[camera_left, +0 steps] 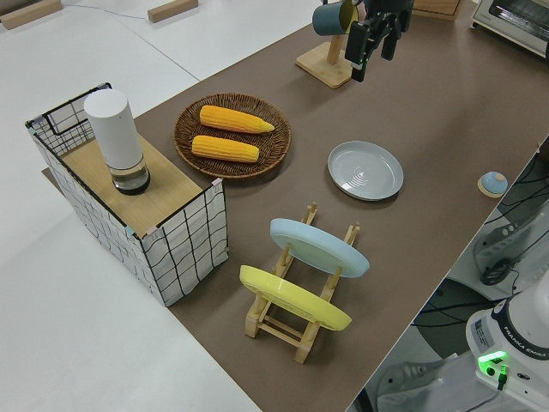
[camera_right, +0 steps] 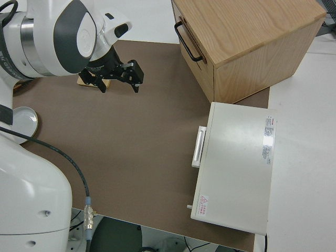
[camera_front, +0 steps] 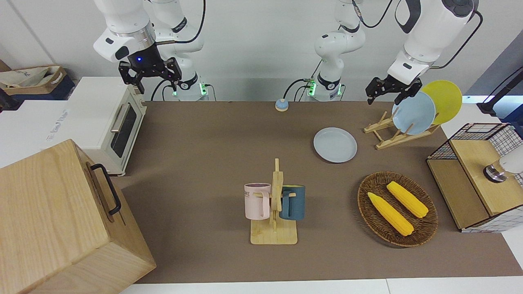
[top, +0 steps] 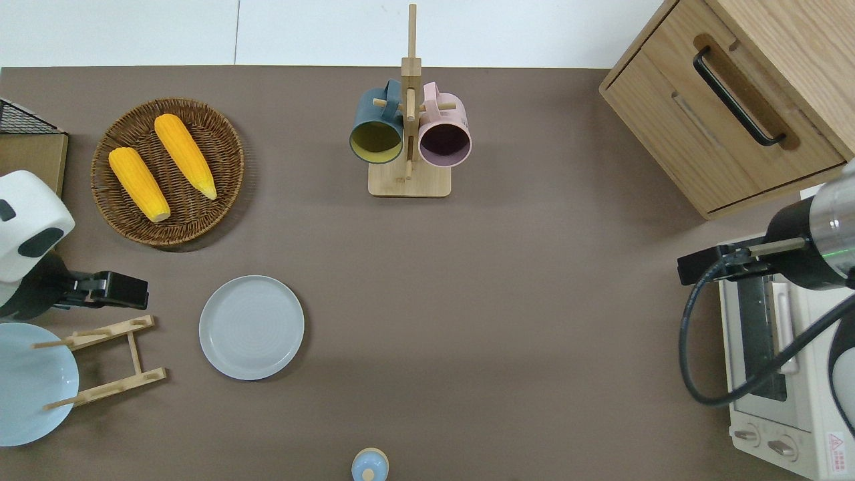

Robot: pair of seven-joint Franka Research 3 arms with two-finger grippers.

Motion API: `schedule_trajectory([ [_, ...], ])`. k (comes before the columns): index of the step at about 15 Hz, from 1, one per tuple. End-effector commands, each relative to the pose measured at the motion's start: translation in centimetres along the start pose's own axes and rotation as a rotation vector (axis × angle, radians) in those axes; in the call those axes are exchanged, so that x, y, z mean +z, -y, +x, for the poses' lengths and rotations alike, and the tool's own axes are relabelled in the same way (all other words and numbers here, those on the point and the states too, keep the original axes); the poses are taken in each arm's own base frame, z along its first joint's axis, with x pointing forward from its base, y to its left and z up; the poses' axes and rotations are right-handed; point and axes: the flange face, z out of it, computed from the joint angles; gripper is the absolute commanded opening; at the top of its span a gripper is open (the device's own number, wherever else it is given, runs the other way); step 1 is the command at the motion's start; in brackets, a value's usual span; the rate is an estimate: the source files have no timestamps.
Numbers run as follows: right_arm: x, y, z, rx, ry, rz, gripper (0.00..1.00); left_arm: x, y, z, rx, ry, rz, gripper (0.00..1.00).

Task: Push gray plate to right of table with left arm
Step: 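Move the left gripper down toward the near edge of the gray plate, then lower the left gripper against the gray plate's edge nearest the robot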

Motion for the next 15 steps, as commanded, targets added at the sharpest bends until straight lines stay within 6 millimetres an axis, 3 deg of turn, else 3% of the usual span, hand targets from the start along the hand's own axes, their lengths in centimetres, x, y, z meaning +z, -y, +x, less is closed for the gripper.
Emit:
schedule_trajectory([
  [1,-0.3,-0.2,-0.4,0.003,0.005,0.007,0.983,2.9,0.9,-4.0,-0.004,-0.054,-0.003,0.99],
  [3,-0.3,-0.2,-0.4,0.003,0.005,0.007,0.983,5.7,3.1,-4.5,0.014,-0.065,-0.024,0.99],
  [5,-0.3,-0.2,-0.4,0.003,0.005,0.007,0.983,8.7,3.7,-5.2,0.001,-0.088,-0.016,0.99],
  [10,-0.3,-0.3,-0.4,0.003,0.005,0.008,0.983,16.2,4.1,-6.3,0.011,-0.125,-0.003,0.99],
  [15,-0.3,-0.3,-0.4,0.003,0.004,0.008,0.983,21.4,4.3,-5.9,-0.018,-0.171,-0.029,0.99],
])
